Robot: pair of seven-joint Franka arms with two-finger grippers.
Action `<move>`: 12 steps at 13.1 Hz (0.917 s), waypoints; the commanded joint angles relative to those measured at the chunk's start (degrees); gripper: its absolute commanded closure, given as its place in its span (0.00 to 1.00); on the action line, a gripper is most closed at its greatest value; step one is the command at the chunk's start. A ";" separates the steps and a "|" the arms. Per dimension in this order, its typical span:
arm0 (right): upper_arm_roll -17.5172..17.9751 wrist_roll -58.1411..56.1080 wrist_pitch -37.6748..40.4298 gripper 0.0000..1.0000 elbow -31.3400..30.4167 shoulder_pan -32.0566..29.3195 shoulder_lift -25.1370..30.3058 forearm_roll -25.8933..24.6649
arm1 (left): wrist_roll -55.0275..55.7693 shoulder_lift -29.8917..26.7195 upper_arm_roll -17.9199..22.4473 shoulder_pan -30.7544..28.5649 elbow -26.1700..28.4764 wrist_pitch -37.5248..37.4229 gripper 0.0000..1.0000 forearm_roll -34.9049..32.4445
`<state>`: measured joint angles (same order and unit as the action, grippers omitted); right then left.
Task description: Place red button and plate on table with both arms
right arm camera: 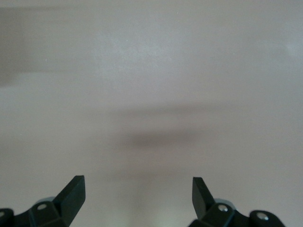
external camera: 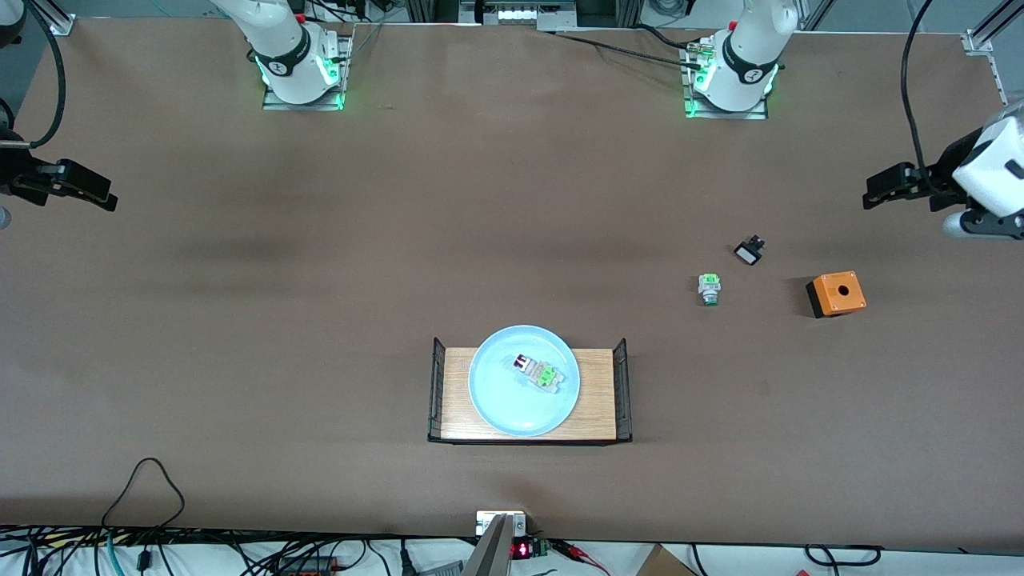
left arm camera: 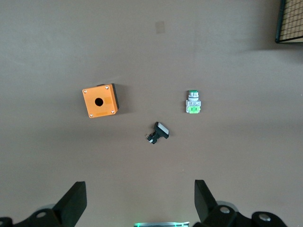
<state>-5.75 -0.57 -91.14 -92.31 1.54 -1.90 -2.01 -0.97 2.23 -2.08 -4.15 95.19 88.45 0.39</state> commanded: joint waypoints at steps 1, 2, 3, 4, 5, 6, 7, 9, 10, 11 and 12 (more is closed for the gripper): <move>0.13 -0.66 0.17 0.00 -1.12 -0.39 1.37 0.78 | 5.43 2.95 -0.21 1.07 -2.89 -1.35 0.00 0.13; 0.13 -0.66 0.08 0.00 -1.12 -0.39 1.37 0.78 | 7.63 3.74 -0.30 1.16 -3.16 -1.35 0.00 1.01; 0.13 -0.66 0.08 0.00 -1.12 -0.39 1.37 0.78 | 9.56 4.53 -0.38 1.25 -3.25 -1.00 0.00 2.32; 0.13 -0.66 0.08 0.00 -1.12 -0.39 1.37 0.78 | 11.32 5.15 -0.73 1.34 -3.34 -0.82 0.00 3.55; 0.13 -0.66 0.08 0.00 -1.12 -0.39 1.37 0.87 | 14.21 5.94 -1.26 1.86 -4.04 -0.74 0.00 4.78; 0.13 -0.66 0.17 0.00 -1.12 -0.39 1.37 0.78 | 16.85 7.51 -1.35 2.82 -6.13 -0.73 0.00 5.23; 0.13 -0.66 0.17 0.00 -1.12 -0.39 1.37 0.87 | 19.92 9.53 -1.35 3.88 -9.11 -0.82 0.00 5.15; 0.13 -0.66 0.08 0.00 -1.12 -0.39 1.37 0.87 | 26.07 12.87 -1.35 6.51 -12.99 -0.91 0.00 5.23; 0.13 -0.66 0.08 0.00 -1.12 -0.39 1.37 0.87 | 28.89 14.20 -1.44 7.66 -13.88 -0.91 0.00 5.32; 0.13 -0.66 0.17 0.00 -1.12 -0.39 1.37 0.87 | 32.66 15.95 -1.35 9.32 -15.45 -0.82 0.00 5.32; 0.13 -0.66 0.08 0.00 -1.12 -0.48 1.37 0.87 | 36.61 17.97 -1.35 10.29 -17.91 -0.82 0.00 5.32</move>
<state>-5.76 -0.57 -91.14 -92.32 1.54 -1.89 -2.01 29.62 15.22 -3.71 4.24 83.73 88.80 5.18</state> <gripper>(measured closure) 0.000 0.000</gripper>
